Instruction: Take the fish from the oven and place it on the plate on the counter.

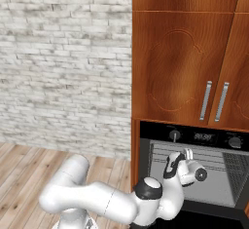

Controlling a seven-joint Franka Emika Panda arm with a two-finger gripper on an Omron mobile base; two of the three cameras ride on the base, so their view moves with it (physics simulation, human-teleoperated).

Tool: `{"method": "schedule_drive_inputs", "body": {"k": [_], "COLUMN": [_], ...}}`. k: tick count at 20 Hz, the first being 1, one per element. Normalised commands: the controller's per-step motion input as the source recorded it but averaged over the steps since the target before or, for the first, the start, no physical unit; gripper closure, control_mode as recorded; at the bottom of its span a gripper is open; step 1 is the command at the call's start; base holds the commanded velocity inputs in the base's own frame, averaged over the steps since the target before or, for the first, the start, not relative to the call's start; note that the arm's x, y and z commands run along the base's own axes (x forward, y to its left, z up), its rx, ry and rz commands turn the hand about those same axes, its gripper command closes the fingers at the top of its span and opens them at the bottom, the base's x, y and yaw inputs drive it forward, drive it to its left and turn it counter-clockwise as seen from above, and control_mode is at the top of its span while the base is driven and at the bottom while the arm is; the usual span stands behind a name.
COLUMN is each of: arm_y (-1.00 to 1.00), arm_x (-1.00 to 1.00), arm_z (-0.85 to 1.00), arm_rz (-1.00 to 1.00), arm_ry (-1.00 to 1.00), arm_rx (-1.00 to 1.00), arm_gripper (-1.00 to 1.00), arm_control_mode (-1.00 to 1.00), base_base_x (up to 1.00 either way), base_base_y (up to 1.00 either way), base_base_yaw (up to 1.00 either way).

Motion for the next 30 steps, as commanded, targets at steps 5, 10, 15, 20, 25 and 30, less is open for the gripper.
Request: {"method": "schedule_drive_inputs", "body": {"k": [5, 10, 15, 20, 25, 30], "arm_y": [-0.07, -0.02, -0.10, -0.16, -0.17, -0.14], "arm_x": [0.00, 0.00, -0.12, -0.31, -0.24, -0.18], "arm_z": [-0.53, -0.54, -0.54, -0.45, -0.43, -0.48], "arm_rz": [0.01, 0.00, 0.00, 0.00, 0.00, 0.00], "arm_ry": [0.00, 0.00, -0.03, -0.02, 0.00, 0.00], "arm_rx": [0.00, 0.00, 0.06, 0.12, 0.12, 0.10], "arm_gripper": [-1.00, -1.00, -1.00, -1.00, -1.00, -1.00], "arm_control_mode": [-1.00, -1.00, -1.00, -1.00, -1.00, -1.00], "base_base_x": [0.00, 0.00, 0.00, 0.00, 0.00, 0.00], "base_base_y": [0.00, 0.00, 0.00, 0.00, 0.00, 0.00], "base_base_yaw": [0.00, 0.00, 0.00, 0.00, 0.00, 0.00]}}
